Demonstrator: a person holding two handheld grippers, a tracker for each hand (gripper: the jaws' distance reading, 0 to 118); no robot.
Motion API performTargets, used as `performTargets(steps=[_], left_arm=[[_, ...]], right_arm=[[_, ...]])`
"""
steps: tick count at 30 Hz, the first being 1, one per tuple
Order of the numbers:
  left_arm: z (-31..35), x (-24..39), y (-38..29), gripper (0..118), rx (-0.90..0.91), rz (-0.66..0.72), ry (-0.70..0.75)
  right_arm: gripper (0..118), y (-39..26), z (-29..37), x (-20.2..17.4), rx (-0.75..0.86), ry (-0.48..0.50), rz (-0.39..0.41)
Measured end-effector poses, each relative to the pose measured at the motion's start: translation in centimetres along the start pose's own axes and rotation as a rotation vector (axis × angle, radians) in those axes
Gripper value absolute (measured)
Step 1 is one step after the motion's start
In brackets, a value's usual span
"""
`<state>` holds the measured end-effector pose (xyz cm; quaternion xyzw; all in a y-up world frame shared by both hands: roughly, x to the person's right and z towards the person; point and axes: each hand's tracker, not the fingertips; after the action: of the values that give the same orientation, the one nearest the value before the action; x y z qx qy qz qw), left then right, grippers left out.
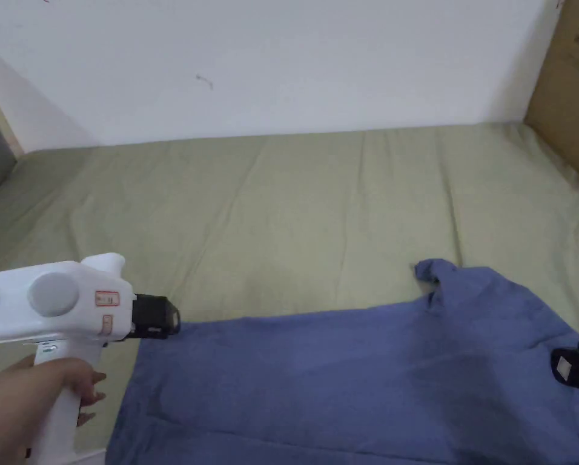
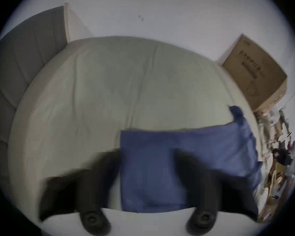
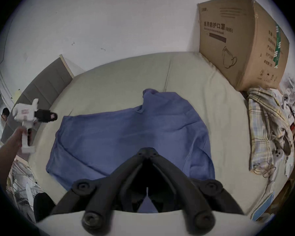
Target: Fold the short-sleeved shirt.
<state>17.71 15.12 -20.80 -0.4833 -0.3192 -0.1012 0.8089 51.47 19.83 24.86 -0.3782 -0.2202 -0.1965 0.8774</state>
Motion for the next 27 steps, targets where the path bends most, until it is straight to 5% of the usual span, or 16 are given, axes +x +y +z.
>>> performTargets(steps=[1, 2, 7, 8, 10, 11, 12, 18, 21, 22, 27], left_arm=[[-1.4, -0.4, 0.3, 105, -0.028, -0.007, 0.024], [-2.7, -0.7, 0.3, 118, -0.058, -0.018, 0.064], [-7.0, -2.0, 0.6, 113, -0.052, -0.006, 0.075], [-7.4, -2.2, 0.4, 106, -0.083, -0.018, 0.026], [-6.3, -1.7, 0.0, 55, -0.085, -0.094, 0.069], [-4.9, -1.2, -0.3, 39, -0.034, -0.151, 0.081], [-4.0, -1.1, -0.3, 6, -0.005, -0.143, 0.026], [1.2, 0.9, -1.8, 2, 0.096, -0.101, -0.047], [2.5, 0.7, -2.1, 2, 0.089, -0.052, -0.077], [2.9, 0.3, -1.8, 2, 0.099, -0.027, -0.093], [3.8, -0.4, -2.0, 2, 0.130, -0.008, -0.098]], right_arm=[[0, -0.2, -0.5, 0.3, -0.013, -0.004, -0.001], [0, -0.4, -1.0, 0.5, -0.023, -0.013, -0.001], [0, -0.3, -2.8, 2.1, -0.077, -0.037, -0.018], [0, 0.0, -3.1, 2.5, -0.083, -0.035, -0.031], [0, 0.8, -3.9, 3.2, -0.088, -0.033, -0.040], [0, 1.5, -4.3, 3.5, -0.088, -0.031, -0.037], [0, 2.3, -4.8, 3.7, -0.090, -0.033, -0.032], [3, 9.2, -10.3, 5.6, -0.083, 0.000, -0.014], [102, 12.7, -14.6, 6.8, -0.102, -0.009, -0.067], [111, 13.5, -16.0, 7.1, -0.120, -0.051, -0.079], [111, 16.0, -22.2, 8.2, -0.219, -0.138, -0.031]])
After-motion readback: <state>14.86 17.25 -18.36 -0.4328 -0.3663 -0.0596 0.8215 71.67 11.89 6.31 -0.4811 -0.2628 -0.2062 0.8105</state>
